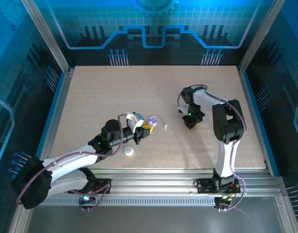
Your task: Insert the wireless bluetooth earbuds into the charging case
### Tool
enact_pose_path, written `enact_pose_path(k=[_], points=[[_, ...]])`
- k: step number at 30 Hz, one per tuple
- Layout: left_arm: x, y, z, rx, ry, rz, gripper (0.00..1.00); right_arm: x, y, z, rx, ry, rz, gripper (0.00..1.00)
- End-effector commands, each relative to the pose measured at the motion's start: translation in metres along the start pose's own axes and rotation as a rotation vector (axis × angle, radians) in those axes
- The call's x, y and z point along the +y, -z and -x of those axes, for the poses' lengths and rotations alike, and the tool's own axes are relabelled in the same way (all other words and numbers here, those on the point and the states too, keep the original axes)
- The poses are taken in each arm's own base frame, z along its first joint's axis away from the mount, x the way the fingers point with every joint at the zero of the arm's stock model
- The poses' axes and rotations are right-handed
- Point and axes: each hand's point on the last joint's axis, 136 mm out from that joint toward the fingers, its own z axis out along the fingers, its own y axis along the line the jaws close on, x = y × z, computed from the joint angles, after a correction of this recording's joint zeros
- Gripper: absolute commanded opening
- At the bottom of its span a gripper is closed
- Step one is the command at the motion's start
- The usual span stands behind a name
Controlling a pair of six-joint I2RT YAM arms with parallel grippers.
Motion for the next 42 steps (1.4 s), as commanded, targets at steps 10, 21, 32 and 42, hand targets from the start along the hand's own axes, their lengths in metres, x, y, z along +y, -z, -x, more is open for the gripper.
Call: enact_pose_path(k=[10, 21, 32, 42], points=[[-0.003, 0.000, 0.017, -0.038, -0.033, -0.003, 0.14, 0.002, -0.019, -0.003, 0.058, 0.007, -0.001, 0.24], [-0.002, 0.001, 0.014, -0.030, -0.033, 0.003, 0.14, -0.004, -0.009, 0.000, 0.010, -0.034, -0.025, 0.19], [-0.001, -0.011, 0.000, 0.003, -0.045, 0.004, 0.14, 0.007, 0.047, 0.003, -0.212, -0.134, 0.052, 0.20], [0.004, -0.046, -0.021, -0.037, 0.012, -0.017, 0.13, 0.025, 0.084, 0.001, -0.369, -0.197, 0.167, 0.19]])
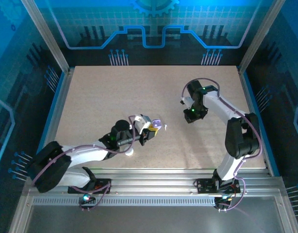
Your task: Insert the wireless bluetooth earbuds into the charging case
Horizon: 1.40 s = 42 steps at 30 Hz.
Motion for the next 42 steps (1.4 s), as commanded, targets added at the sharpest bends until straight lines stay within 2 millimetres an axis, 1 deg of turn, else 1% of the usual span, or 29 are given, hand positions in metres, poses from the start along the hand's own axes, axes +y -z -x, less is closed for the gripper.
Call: enact_pose_path(k=[1, 5, 12, 18, 23, 29, 31, 37, 40, 41, 42], points=[[-0.004, -0.014, 0.025, -0.121, 0.000, -0.018, 0.13, 0.011, 0.016, 0.001, -0.068, -0.066, 0.084, 0.19], [-0.005, -0.029, 0.020, -0.123, 0.005, -0.032, 0.13, 0.022, 0.030, 0.005, -0.130, -0.104, 0.147, 0.19], [-0.012, -0.045, 0.018, -0.139, 0.013, -0.057, 0.13, 0.043, 0.057, 0.016, -0.268, -0.180, 0.273, 0.19], [-0.015, -0.051, 0.019, -0.151, 0.015, -0.064, 0.13, 0.060, 0.087, 0.025, -0.391, -0.235, 0.386, 0.20], [-0.015, -0.057, 0.025, -0.177, 0.029, -0.057, 0.13, 0.070, 0.104, 0.028, -0.479, -0.295, 0.469, 0.19], [-0.017, -0.061, 0.033, -0.210, 0.033, -0.053, 0.13, 0.076, 0.123, 0.031, -0.588, -0.357, 0.539, 0.20], [-0.017, -0.062, 0.036, -0.217, 0.033, -0.053, 0.13, 0.080, 0.126, 0.031, -0.613, -0.368, 0.572, 0.20], [-0.020, -0.065, 0.044, -0.237, 0.037, -0.062, 0.13, 0.089, 0.128, 0.032, -0.665, -0.407, 0.642, 0.20], [-0.020, -0.065, 0.047, -0.250, 0.038, -0.065, 0.13, 0.091, 0.131, 0.031, -0.695, -0.425, 0.651, 0.20], [-0.020, -0.065, 0.048, -0.253, 0.038, -0.063, 0.13, 0.092, 0.137, 0.033, -0.719, -0.427, 0.658, 0.20], [-0.020, -0.064, 0.050, -0.258, 0.038, -0.065, 0.13, 0.093, 0.128, 0.029, -0.711, -0.443, 0.661, 0.20]])
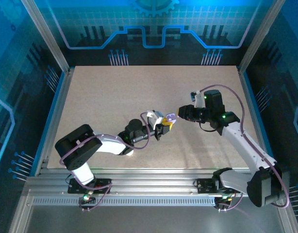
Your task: Insert the wireless bluetooth earbuds into the charging case
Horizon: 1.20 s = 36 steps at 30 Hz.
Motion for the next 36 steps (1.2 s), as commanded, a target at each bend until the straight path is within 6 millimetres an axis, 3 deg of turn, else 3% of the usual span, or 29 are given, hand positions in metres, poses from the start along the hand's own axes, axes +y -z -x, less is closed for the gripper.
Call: enact_pose_path(k=[1, 23, 36], points=[[-0.005, -0.006, 0.016, -0.063, 0.006, -0.013, 0.13, 0.016, 0.003, 0.006, -0.082, -0.017, 0.077, 0.20], [-0.006, -0.004, 0.024, -0.104, 0.017, -0.016, 0.13, 0.024, -0.011, -0.009, -0.099, -0.049, 0.138, 0.20], [-0.003, 0.000, 0.030, -0.134, 0.024, 0.004, 0.13, 0.018, -0.004, -0.021, -0.084, -0.037, 0.111, 0.21]])
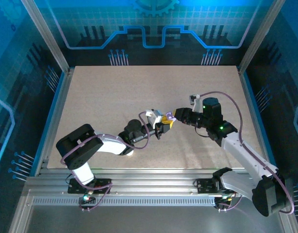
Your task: Insert the wireless bluetooth earbuds into the charging case
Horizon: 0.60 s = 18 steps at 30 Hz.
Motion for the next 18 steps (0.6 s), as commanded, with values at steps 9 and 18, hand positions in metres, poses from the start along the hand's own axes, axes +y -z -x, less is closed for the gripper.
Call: enact_pose_path(k=[9, 18], points=[[-0.004, 0.001, 0.020, -0.085, 0.007, -0.001, 0.13, -0.006, 0.002, -0.019, 0.050, 0.007, -0.012, 0.21], [-0.006, 0.002, 0.021, -0.085, -0.002, -0.015, 0.13, -0.015, 0.001, -0.019, 0.055, -0.018, -0.052, 0.26]])
